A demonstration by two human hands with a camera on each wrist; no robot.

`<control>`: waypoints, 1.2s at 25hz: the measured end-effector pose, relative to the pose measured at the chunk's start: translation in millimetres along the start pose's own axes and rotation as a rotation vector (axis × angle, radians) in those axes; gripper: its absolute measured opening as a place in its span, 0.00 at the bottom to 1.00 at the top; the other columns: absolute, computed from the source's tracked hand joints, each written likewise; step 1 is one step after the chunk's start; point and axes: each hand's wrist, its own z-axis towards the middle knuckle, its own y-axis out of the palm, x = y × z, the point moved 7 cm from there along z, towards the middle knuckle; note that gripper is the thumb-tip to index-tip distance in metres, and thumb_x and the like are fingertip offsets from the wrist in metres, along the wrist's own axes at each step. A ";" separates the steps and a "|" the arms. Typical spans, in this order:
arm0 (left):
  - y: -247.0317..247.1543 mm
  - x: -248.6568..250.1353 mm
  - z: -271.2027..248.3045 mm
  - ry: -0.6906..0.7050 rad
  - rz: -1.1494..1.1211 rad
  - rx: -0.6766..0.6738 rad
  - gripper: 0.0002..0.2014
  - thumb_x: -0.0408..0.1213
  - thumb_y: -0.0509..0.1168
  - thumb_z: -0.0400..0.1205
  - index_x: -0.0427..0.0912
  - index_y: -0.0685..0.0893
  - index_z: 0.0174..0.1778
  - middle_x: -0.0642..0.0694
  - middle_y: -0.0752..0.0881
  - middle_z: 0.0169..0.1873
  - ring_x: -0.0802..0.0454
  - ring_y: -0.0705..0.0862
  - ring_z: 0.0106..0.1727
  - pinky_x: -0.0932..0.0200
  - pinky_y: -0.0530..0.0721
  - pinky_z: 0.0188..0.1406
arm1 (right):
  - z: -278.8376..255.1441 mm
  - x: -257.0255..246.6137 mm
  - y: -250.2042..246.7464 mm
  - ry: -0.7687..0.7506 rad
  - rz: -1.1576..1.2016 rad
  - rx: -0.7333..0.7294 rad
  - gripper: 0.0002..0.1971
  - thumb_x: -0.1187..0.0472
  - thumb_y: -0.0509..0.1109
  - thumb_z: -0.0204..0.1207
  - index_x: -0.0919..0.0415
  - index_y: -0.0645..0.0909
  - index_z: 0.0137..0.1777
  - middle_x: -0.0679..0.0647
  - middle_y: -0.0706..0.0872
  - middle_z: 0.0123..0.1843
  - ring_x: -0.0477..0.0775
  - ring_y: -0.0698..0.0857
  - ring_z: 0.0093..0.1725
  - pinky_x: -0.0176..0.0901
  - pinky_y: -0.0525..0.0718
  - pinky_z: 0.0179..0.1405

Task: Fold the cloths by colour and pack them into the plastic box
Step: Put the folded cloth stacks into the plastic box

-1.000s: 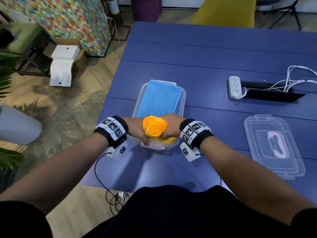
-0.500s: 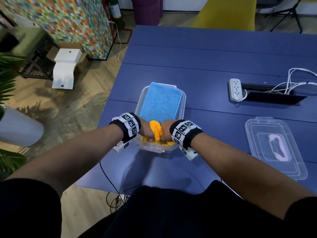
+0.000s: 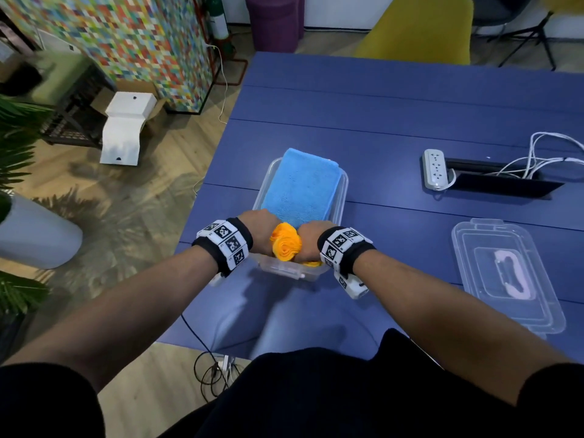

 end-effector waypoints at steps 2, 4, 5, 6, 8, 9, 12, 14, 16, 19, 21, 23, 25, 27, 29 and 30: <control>-9.9 -3.3 -4.6 -0.038 0.140 0.120 0.11 0.54 0.61 0.79 0.51 0.81 0.41 0.49 0.87 0.47 0.46 0.83 0.52 0.50 0.71 0.50 | -5.3 8.9 -3.4 -0.029 0.139 0.045 0.18 0.39 0.78 0.62 0.50 0.78 0.39 0.49 0.84 0.37 0.55 0.82 0.37 0.43 0.78 0.36; -13.0 -15.6 -5.9 -0.103 0.133 0.144 0.09 0.51 0.60 0.80 0.52 0.82 0.46 0.48 0.85 0.52 0.45 0.83 0.57 0.48 0.71 0.55 | -11.6 19.2 -5.5 -0.047 0.375 0.128 0.23 0.40 0.83 0.58 0.49 0.79 0.47 0.48 0.85 0.44 0.54 0.84 0.43 0.44 0.81 0.42; -12.5 -20.9 -5.1 -0.136 0.109 0.153 0.10 0.50 0.59 0.82 0.52 0.83 0.49 0.48 0.84 0.54 0.44 0.82 0.59 0.47 0.71 0.57 | -14.1 22.0 -5.2 -0.059 0.461 0.172 0.28 0.40 0.84 0.56 0.48 0.79 0.53 0.48 0.86 0.48 0.53 0.83 0.47 0.46 0.81 0.46; -11.4 -24.6 -4.4 -0.159 0.082 0.166 0.11 0.50 0.59 0.82 0.51 0.83 0.52 0.48 0.85 0.56 0.44 0.83 0.60 0.47 0.72 0.58 | -18.0 22.4 -5.5 -0.074 0.509 0.218 0.33 0.40 0.85 0.55 0.48 0.77 0.58 0.48 0.85 0.52 0.52 0.83 0.50 0.46 0.81 0.50; -3.8 -32.8 -4.2 -0.141 -0.035 0.160 0.11 0.48 0.61 0.83 0.49 0.84 0.53 0.46 0.85 0.55 0.42 0.84 0.60 0.50 0.73 0.57 | -23.6 18.6 -6.4 -0.108 0.548 0.327 0.36 0.41 0.85 0.55 0.47 0.74 0.62 0.47 0.84 0.55 0.52 0.83 0.52 0.47 0.82 0.53; 1.5 -38.1 -4.0 -0.106 -0.137 0.132 0.10 0.47 0.64 0.82 0.48 0.84 0.53 0.44 0.85 0.53 0.40 0.84 0.59 0.53 0.73 0.54 | -26.4 18.9 -8.0 -0.118 0.573 0.398 0.35 0.42 0.85 0.55 0.47 0.74 0.61 0.47 0.84 0.54 0.52 0.83 0.52 0.48 0.82 0.54; 8.2 -59.8 -14.8 -0.035 -0.631 0.007 0.21 0.45 0.81 0.67 0.56 0.80 0.52 0.50 0.85 0.51 0.47 0.84 0.56 0.56 0.79 0.54 | -36.7 19.6 -9.3 -0.129 0.525 0.603 0.32 0.41 0.83 0.58 0.47 0.78 0.61 0.47 0.82 0.55 0.52 0.82 0.55 0.51 0.81 0.57; -2.7 -58.1 -24.6 0.023 -0.654 0.066 0.39 0.51 0.85 0.58 0.59 0.75 0.63 0.56 0.80 0.61 0.55 0.79 0.60 0.53 0.77 0.65 | -42.4 16.0 -8.0 -0.139 0.380 0.753 0.31 0.38 0.81 0.59 0.48 0.82 0.61 0.50 0.80 0.51 0.54 0.81 0.52 0.50 0.80 0.54; -18.4 -37.2 -29.5 0.117 -0.436 0.309 0.53 0.63 0.83 0.53 0.55 0.69 0.74 0.55 0.73 0.70 0.54 0.71 0.70 0.47 0.72 0.70 | -49.2 9.1 -14.8 -0.225 0.307 0.918 0.26 0.35 0.76 0.61 0.48 0.87 0.56 0.50 0.80 0.44 0.54 0.80 0.46 0.51 0.76 0.50; -16.9 -4.1 -28.3 0.243 -0.366 0.494 0.63 0.78 0.73 0.52 0.47 0.63 0.80 0.48 0.68 0.78 0.49 0.65 0.79 0.44 0.65 0.78 | -51.9 25.5 -44.2 -0.175 0.518 1.131 0.15 0.45 0.65 0.71 0.52 0.90 0.45 0.50 0.84 0.48 0.54 0.80 0.51 0.57 0.74 0.57; -2.1 -0.4 -16.2 0.217 -0.314 0.465 0.69 0.83 0.66 0.55 0.42 0.54 0.85 0.43 0.59 0.84 0.46 0.57 0.84 0.44 0.55 0.84 | -40.1 43.4 -65.6 0.010 0.608 1.153 0.15 0.52 0.61 0.75 0.50 0.88 0.54 0.52 0.81 0.66 0.55 0.75 0.69 0.52 0.64 0.72; 8.8 0.5 -6.2 0.229 -0.246 0.400 0.64 0.82 0.61 0.62 0.43 0.50 0.86 0.39 0.54 0.85 0.42 0.53 0.86 0.40 0.56 0.84 | -10.3 52.1 -73.3 0.152 0.413 0.931 0.20 0.51 0.57 0.82 0.46 0.76 0.73 0.53 0.64 0.83 0.57 0.58 0.83 0.52 0.51 0.80; 13.0 1.3 -3.5 0.276 -0.206 0.377 0.56 0.80 0.55 0.68 0.48 0.53 0.86 0.38 0.54 0.85 0.39 0.54 0.85 0.39 0.58 0.83 | 19.3 63.7 -65.7 0.201 0.169 0.599 0.27 0.44 0.51 0.85 0.46 0.57 0.84 0.55 0.49 0.87 0.60 0.45 0.86 0.57 0.43 0.83; 13.9 1.0 -2.9 0.334 -0.185 0.395 0.49 0.78 0.53 0.71 0.54 0.58 0.85 0.38 0.60 0.84 0.37 0.60 0.83 0.38 0.63 0.81 | 35.5 77.9 -47.9 0.203 0.020 0.344 0.32 0.38 0.47 0.84 0.47 0.46 0.86 0.57 0.43 0.87 0.61 0.41 0.85 0.59 0.41 0.83; 12.8 4.5 1.0 0.399 -0.142 0.427 0.44 0.75 0.55 0.73 0.56 0.64 0.82 0.41 0.67 0.81 0.37 0.67 0.79 0.36 0.71 0.74 | 41.7 87.8 -32.9 0.183 -0.085 0.236 0.34 0.38 0.44 0.85 0.50 0.41 0.86 0.59 0.39 0.87 0.60 0.39 0.85 0.59 0.41 0.83; 11.1 7.3 2.7 0.418 -0.127 0.431 0.42 0.74 0.56 0.73 0.56 0.66 0.81 0.43 0.70 0.79 0.37 0.70 0.77 0.36 0.74 0.71 | 43.7 87.8 -30.0 0.172 -0.125 0.211 0.34 0.38 0.43 0.85 0.51 0.40 0.86 0.59 0.39 0.87 0.60 0.40 0.85 0.58 0.41 0.84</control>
